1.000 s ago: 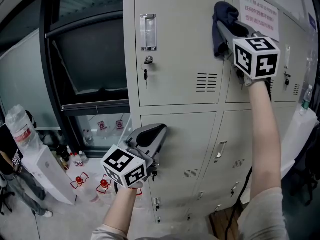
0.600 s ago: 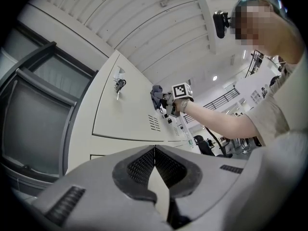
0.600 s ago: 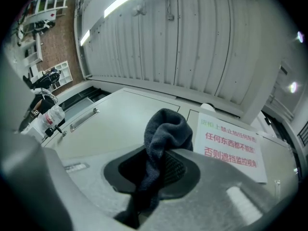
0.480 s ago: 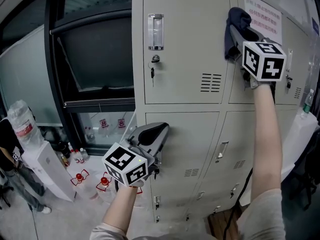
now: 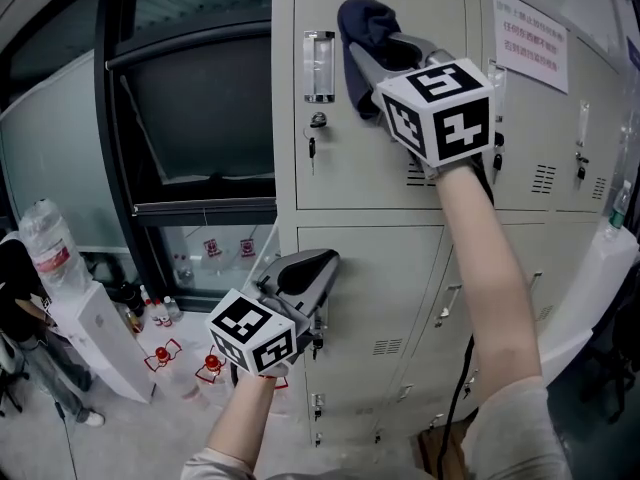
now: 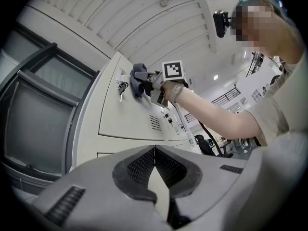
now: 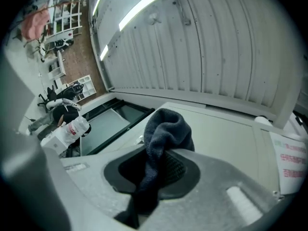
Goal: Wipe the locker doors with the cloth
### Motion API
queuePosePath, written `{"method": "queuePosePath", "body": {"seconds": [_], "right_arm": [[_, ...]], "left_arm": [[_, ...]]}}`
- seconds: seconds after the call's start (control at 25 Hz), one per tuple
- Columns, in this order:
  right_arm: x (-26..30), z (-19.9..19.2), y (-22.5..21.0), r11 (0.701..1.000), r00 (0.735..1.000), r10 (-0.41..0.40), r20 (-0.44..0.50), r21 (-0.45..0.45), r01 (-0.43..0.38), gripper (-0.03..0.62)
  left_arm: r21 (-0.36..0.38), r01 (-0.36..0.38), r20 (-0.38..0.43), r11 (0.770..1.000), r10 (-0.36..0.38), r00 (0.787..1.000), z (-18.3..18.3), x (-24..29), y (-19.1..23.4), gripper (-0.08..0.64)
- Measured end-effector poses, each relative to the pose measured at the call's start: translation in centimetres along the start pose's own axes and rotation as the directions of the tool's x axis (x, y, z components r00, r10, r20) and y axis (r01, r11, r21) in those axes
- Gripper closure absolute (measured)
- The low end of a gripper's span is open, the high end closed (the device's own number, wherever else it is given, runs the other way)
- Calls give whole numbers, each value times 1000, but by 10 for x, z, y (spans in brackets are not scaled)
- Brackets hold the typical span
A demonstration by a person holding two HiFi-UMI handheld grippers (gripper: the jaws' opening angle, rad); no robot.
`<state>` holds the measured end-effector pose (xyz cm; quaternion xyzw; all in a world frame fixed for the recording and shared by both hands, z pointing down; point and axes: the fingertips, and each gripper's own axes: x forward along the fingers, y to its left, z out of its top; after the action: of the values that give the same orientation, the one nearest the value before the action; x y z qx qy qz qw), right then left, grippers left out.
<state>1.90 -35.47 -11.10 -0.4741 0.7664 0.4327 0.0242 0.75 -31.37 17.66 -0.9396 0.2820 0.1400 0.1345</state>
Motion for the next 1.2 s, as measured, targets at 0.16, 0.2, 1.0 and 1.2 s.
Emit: {"method": "queuePosePath", "body": {"seconds": [0.16,0.2,1.0,1.2], "right_arm": [[26,13,21,1000,1000,23,8,-15,-22,534],[31,16,22,1000,1000,18,9,-21,-18,534],[17,-21,76,972,999,41,-15,-232,-43,538],[3,-23,64,995,999,21,37,-100,-17,535]], "left_arm": [[3,-7,2,1000,7,1000,1,-6,6,561],[6,-12,4,1000,12,1000,2,-8,9,561],[-26,11,5,1000,-11,1000,-13,4,8,561],[-28,19,0,999,-19,1000,-15,7,4,561]]}}
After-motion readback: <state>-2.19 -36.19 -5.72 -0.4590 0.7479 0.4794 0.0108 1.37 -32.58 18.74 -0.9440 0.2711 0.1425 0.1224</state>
